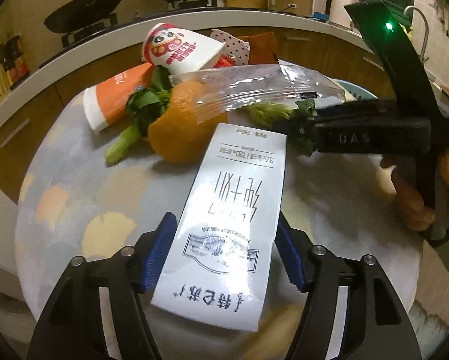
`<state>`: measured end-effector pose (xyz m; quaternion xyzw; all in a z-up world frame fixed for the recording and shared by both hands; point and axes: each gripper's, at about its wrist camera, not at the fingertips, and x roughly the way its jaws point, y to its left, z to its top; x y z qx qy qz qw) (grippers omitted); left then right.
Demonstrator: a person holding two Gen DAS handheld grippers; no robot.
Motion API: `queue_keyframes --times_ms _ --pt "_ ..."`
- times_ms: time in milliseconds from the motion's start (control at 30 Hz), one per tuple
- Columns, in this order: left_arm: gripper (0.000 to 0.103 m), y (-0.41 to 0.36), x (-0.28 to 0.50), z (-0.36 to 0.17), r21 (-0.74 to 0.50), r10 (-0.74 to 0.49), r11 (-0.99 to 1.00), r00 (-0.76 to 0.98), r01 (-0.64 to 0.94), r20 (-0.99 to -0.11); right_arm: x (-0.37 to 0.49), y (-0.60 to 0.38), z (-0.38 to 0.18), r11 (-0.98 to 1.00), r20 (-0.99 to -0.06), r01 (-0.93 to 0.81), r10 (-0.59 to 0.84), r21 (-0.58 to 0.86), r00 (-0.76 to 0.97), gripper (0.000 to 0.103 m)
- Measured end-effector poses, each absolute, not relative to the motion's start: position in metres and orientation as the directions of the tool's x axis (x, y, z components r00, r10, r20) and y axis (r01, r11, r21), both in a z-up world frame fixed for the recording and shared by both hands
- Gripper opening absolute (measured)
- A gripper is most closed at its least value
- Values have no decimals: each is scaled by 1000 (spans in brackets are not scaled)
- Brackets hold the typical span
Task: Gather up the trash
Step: 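Grasp the white milk carton with the left tool while the right tool grasps the greens, then carry carton and greens over the wastebasket and open both tools to drop them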
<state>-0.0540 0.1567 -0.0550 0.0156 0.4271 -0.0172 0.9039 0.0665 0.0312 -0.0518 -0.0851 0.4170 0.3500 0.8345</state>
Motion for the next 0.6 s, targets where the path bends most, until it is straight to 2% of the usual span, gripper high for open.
queue_keyframes --times_ms 67,133,600 --pt "51 152 -56 -54 10 -33 998 634 64 -773 62 26 -51 741 -751 -654 517 153 411 22" --pt "51 143 -61 -53 48 -10 996 648 71 -761 57 19 -50 746 -745 -648 519 155 419 21" --pt "50 76 -68 -35 -39 -202 967 661 253 -722 38 -77 -37 840 -693 -520 468 154 549 20"
